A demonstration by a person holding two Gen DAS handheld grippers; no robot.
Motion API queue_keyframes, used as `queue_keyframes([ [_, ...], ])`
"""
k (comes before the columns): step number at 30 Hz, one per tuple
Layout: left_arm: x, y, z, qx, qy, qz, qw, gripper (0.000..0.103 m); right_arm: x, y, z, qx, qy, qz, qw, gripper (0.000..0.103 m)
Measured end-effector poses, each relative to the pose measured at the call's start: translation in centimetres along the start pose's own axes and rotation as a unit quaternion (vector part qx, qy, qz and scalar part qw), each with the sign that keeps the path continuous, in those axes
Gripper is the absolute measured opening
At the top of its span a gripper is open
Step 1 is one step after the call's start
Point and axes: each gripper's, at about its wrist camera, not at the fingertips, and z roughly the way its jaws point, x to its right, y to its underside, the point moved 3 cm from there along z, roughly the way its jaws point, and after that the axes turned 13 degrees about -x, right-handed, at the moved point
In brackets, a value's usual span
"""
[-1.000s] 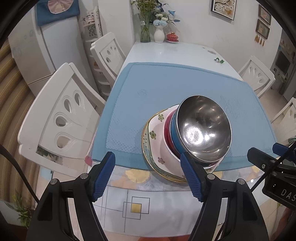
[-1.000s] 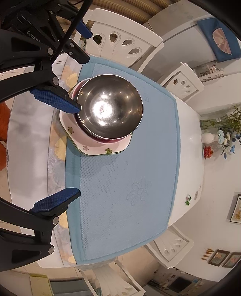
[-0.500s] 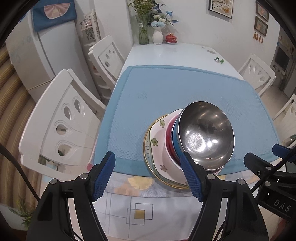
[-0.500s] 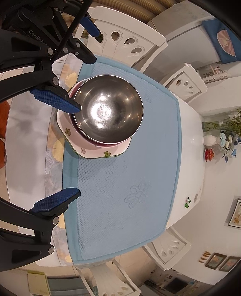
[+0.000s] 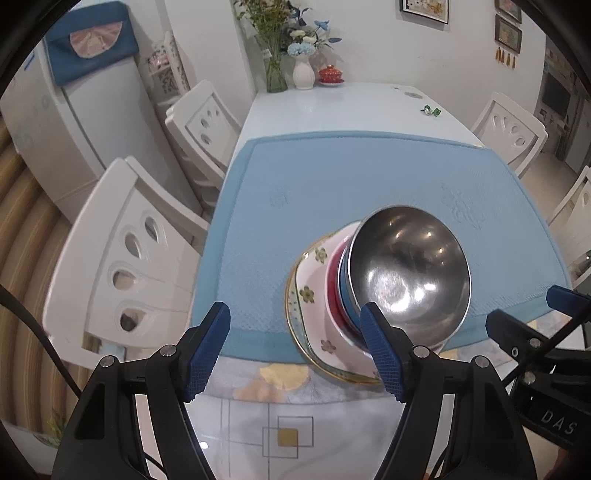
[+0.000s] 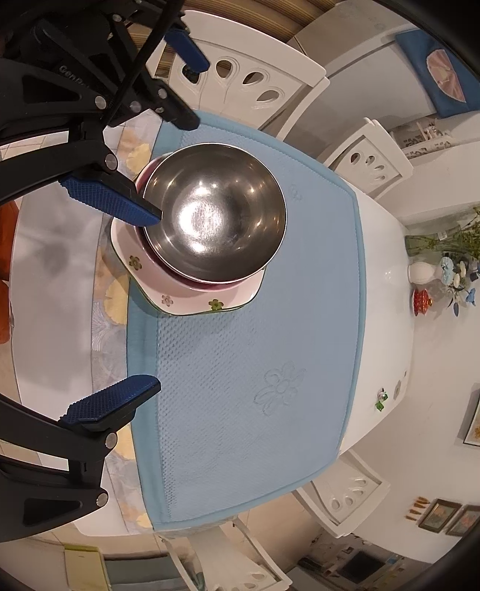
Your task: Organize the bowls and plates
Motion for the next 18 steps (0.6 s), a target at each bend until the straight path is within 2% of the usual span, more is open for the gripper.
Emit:
queue_keyframes([
  [3,0.0,-0.4,-0.4,0.017,-0.016,-0.001,0.9997,0.076,0.1,-0.1,0.1,0.000,0.001,0.002,1.000,0.081],
  [8,0.1,-0.9,-0.1,0.007,0.008,-0.003,0.9999,0.076,0.3,-0.1,0.2,-0.001,0.001,0.007,1.000,0.081],
  [12,0.8,-1.1,-0.1,0.010,-0.003,0.014,0.9998,0.076,0.4,-0.2,0.3,-0.001,0.002,0.009,1.000,0.081],
  [18,0.9,-1.5,-0.3,0.011,0.001,0.014,0.9998,0.076,0.5,-0.3,0.4,-0.005,0.001,0.012,1.000,0.081],
])
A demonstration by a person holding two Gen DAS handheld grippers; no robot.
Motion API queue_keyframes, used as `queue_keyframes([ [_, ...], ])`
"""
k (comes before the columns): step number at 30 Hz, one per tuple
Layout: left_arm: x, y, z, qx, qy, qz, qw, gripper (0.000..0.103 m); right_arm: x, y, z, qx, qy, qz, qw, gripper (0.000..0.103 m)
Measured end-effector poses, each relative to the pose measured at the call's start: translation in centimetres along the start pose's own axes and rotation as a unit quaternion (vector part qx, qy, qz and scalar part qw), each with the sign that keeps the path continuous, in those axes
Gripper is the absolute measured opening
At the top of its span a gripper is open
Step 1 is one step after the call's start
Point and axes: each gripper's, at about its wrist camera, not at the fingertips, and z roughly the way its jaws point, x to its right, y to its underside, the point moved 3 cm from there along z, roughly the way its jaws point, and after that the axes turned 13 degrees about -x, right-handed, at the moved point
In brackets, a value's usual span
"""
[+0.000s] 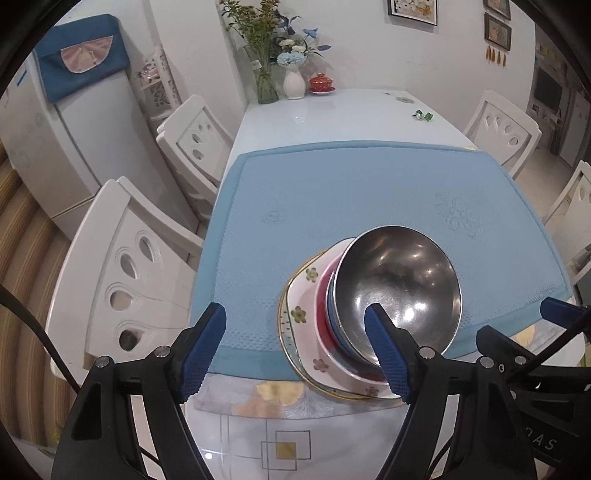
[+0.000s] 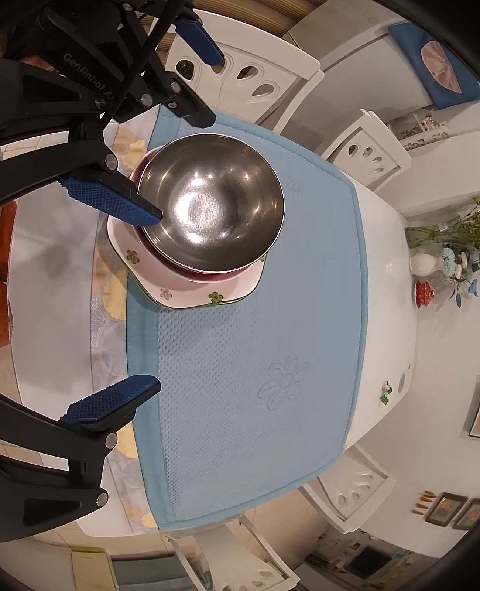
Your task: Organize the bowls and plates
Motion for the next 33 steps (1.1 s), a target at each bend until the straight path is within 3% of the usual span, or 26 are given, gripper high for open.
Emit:
queue_keyframes([
  [8,-0.61,-0.18,0.65,-0.031,-0.024,-0.016,0.9991,0.076,0.00,0.02,-0.08,0.001,-0.001,0.001,1.000,0.081],
  [11,-0.62,-0.06,0.78,-0.035,-0.010,-0.017,0.9992,0.076,-0.02,0.03,-0.06,0.000,-0.002,0.001,1.000,0.081],
  [14,-0.59,-0.03,0.69,-0.033,0.002,-0.015,0.9993,0.076,-0.04,0.03,-0.05,0.000,-0.003,0.001,1.000,0.081],
  [33,-0.33,-0.43,0.63,-0.028,-0.007,-0.004,0.9996,0.076,-0.08,0.04,0.20,-0.003,-0.003,0.005,1.000,0.081],
])
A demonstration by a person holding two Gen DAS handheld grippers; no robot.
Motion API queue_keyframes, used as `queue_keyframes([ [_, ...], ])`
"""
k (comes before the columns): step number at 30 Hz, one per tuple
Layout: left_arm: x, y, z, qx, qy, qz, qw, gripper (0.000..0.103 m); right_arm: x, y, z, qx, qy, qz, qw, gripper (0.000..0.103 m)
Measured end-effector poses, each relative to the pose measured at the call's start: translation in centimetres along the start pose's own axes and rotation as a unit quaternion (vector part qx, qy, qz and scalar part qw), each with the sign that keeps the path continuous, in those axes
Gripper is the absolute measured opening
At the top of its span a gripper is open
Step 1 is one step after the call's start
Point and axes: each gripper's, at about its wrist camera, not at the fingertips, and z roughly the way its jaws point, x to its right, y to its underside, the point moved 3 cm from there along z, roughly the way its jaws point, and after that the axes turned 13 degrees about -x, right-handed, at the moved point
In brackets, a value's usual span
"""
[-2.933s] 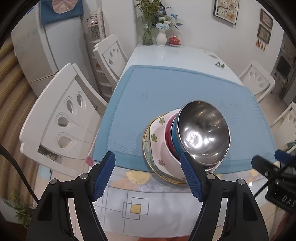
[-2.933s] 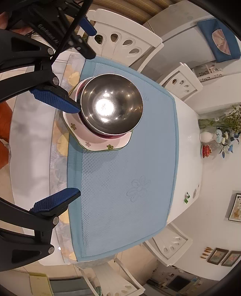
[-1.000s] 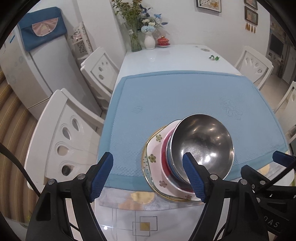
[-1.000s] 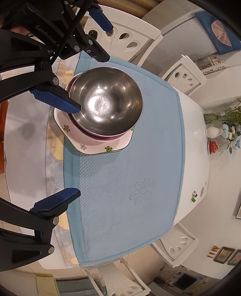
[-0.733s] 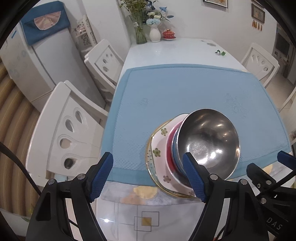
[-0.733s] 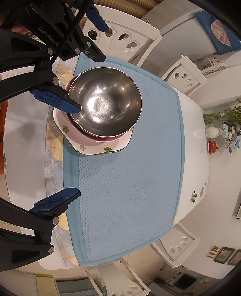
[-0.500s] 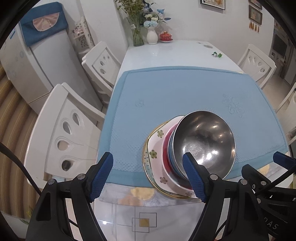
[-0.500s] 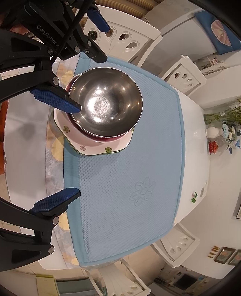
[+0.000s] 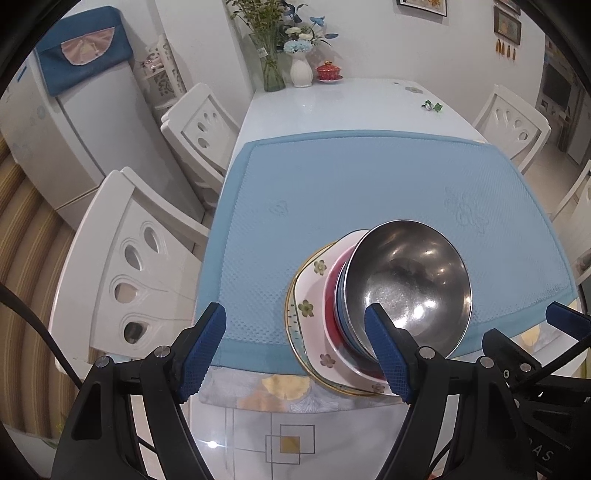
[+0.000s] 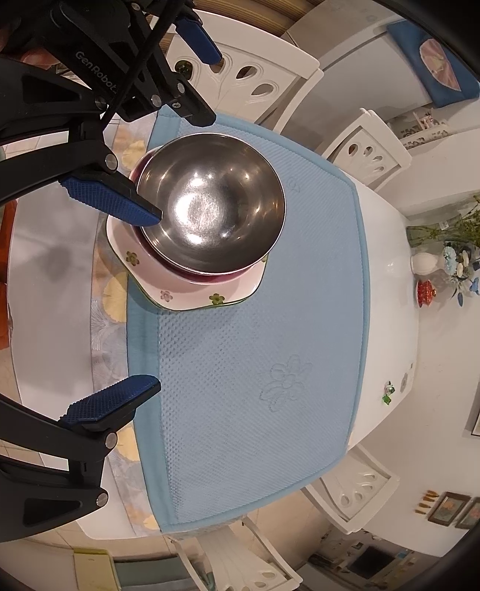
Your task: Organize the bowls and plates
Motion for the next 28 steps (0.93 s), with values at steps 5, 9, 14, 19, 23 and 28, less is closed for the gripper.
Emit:
queue_keyframes([
  [5,0.2,-0.2,0.1,0.005,-0.016,0.008,0.9998,0.076,0.0,-0.3,0.1,-0.001,0.002,0.002,1.000,0.081],
  [9,0.4,-0.4,0.3,0.003,-0.010,0.013,0.9999,0.076,-0.1,-0.6,0.2,0.000,0.003,0.002,1.000,0.081],
  [14,0.2,-0.8,0.7,-0.002,-0.011,0.014,0.9998,0.076,-0.2,-0.8,0.5,-0.003,0.002,0.006,1.000,0.081],
  [19,-0.1,-1.1,0.9,-0.001,-0.017,0.014,0.9998,0.076,-0.3,-1.2,0.5,-0.002,-0.002,0.006,1.000,0.081],
  [23,-0.5,-1.2,0.8,0.008,-0.028,0.013,0.9995,0.081,-0.8,-1.5,0.6,-0.002,-0.002,0.000,1.000,0.081],
  [28,-1.2,-1.4,0.6,0.024,-0.032,0.008,0.9992,0.085,-1.1,-1.8,0.7,-0.001,-0.001,-0.005,1.000,0.081],
])
